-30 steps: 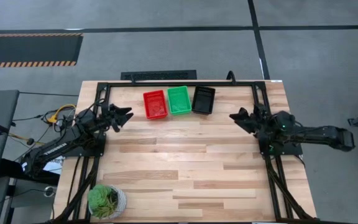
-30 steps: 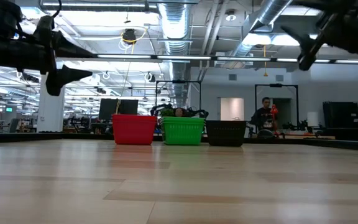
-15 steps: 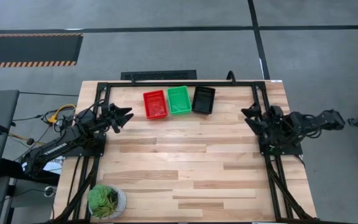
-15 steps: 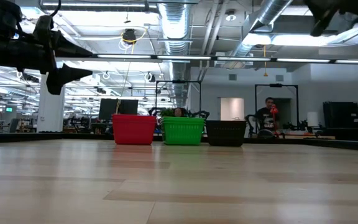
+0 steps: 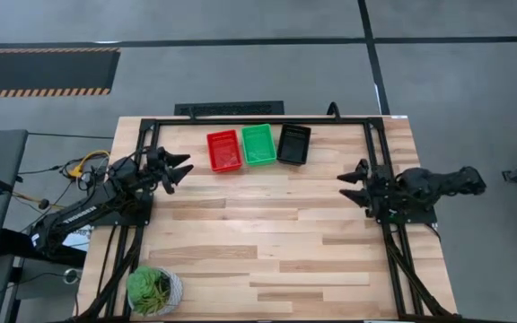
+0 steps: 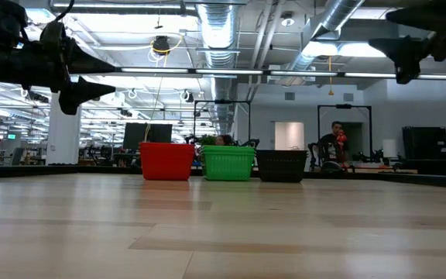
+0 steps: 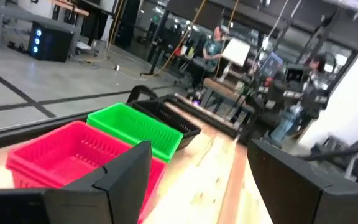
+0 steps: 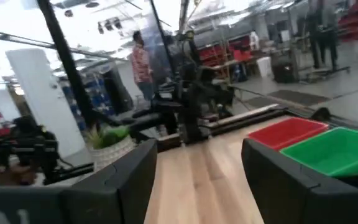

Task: Stack baskets by color
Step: Return to Home Position

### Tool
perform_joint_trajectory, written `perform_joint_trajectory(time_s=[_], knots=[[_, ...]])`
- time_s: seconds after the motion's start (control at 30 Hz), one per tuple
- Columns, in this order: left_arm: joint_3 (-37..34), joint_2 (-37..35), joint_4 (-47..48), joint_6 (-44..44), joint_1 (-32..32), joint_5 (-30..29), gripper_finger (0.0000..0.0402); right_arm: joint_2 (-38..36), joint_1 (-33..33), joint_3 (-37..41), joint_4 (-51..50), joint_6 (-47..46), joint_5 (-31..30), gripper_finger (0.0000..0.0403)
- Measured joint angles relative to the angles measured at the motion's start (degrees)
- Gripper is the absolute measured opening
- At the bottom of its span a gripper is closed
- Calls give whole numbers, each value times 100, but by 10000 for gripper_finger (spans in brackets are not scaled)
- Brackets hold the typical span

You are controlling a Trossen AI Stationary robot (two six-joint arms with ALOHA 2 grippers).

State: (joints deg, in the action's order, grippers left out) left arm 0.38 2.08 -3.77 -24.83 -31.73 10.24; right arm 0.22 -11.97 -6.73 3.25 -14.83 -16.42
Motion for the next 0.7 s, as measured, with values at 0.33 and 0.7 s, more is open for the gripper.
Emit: perform_joint_trajectory(time_s=[0.33, 0.7], knots=[[0, -23, -51, 576, 10, 526, 256, 197, 227, 625, 85, -417, 182, 260], [0, -25, -277, 758, 376, 1035, 256, 189, 730, 628, 88, -119, 750, 260]])
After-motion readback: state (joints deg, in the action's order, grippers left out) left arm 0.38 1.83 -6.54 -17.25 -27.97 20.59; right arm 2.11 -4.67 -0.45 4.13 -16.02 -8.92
